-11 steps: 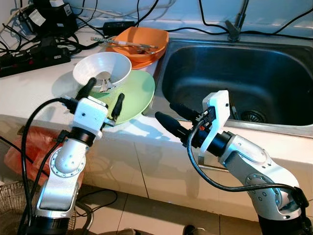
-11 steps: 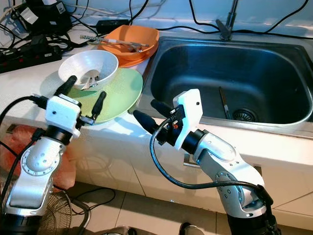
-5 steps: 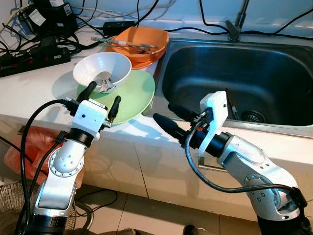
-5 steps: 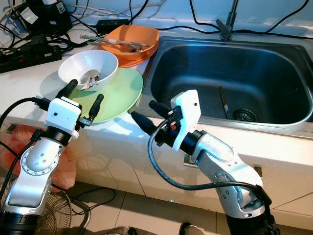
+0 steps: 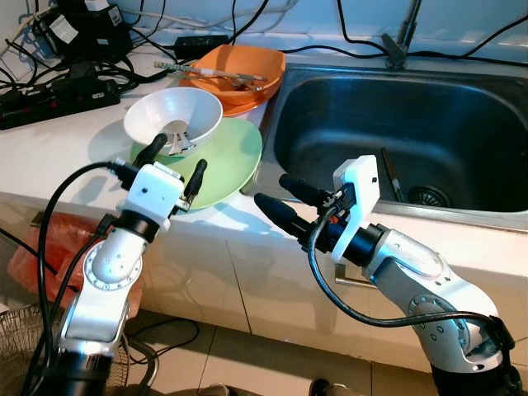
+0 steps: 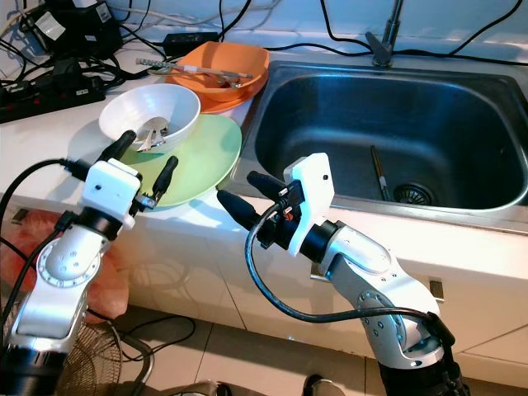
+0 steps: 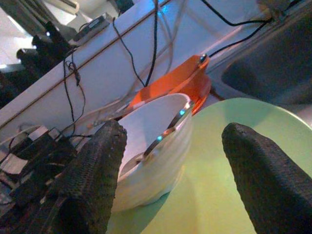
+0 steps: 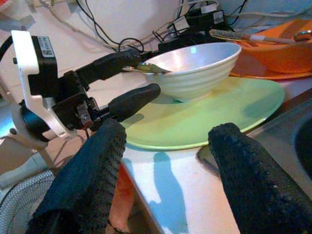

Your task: Kitchen organization

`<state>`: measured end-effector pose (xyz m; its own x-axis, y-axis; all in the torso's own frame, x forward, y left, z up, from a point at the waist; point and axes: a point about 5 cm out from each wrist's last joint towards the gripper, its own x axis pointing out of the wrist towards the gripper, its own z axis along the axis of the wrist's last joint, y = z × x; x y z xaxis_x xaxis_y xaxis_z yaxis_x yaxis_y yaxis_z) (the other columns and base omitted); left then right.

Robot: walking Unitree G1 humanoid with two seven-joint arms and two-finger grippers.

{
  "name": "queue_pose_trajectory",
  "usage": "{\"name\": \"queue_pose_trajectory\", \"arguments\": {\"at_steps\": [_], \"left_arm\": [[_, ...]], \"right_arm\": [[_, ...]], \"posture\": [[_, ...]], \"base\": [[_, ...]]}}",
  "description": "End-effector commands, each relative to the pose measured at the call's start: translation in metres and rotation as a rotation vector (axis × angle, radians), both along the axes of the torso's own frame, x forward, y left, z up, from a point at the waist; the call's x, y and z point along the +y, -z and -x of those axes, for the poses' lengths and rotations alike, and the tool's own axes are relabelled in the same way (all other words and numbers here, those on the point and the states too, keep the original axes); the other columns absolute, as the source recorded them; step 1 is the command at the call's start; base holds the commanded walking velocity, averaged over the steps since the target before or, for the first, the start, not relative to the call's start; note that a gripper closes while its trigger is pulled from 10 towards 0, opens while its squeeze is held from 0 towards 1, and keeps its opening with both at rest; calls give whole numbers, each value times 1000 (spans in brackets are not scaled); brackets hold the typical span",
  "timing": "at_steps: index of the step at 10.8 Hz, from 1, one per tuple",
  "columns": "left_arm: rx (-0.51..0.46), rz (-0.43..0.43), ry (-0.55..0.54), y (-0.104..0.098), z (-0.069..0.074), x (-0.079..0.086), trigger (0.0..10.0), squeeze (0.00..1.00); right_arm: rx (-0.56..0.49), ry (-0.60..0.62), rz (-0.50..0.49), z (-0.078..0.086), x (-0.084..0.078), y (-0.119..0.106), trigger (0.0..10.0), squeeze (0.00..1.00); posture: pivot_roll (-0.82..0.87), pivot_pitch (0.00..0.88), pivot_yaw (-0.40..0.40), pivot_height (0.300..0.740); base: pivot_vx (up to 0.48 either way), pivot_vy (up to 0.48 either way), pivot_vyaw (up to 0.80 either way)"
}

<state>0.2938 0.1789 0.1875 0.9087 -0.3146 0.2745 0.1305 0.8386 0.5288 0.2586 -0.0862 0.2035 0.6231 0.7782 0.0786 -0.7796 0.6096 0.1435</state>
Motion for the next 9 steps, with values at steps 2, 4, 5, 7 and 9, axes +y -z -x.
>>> {"name": "queue_pose_trajectory", "arguments": {"at_steps": [2,4,5,7,9], "left_arm": [[4,-36,19,-1,-3,2,7059,0],[5,-40,28,1,-3,3,0,0],[2,-41,29,0,-3,4,0,0],[-2,-42,32,0,-3,4,0,0],[-6,-46,37,-1,-3,4,0,0]], "right_arm": [[-18,6,-7,3,2,-2,10000,0],[-15,7,-12,3,3,-2,10000,0],[-16,7,-13,2,3,-2,10000,0],[-19,10,-15,2,4,-2,10000,0],[-18,13,-18,2,4,-1,10000,0]], "posture": [[79,138,92,740],[83,136,94,740],[84,135,95,740],[86,132,98,740],[87,134,103,740]], "base": [[0,0,0],[0,0,0],[0,0,0],[0,0,0],[0,0,0]]}}
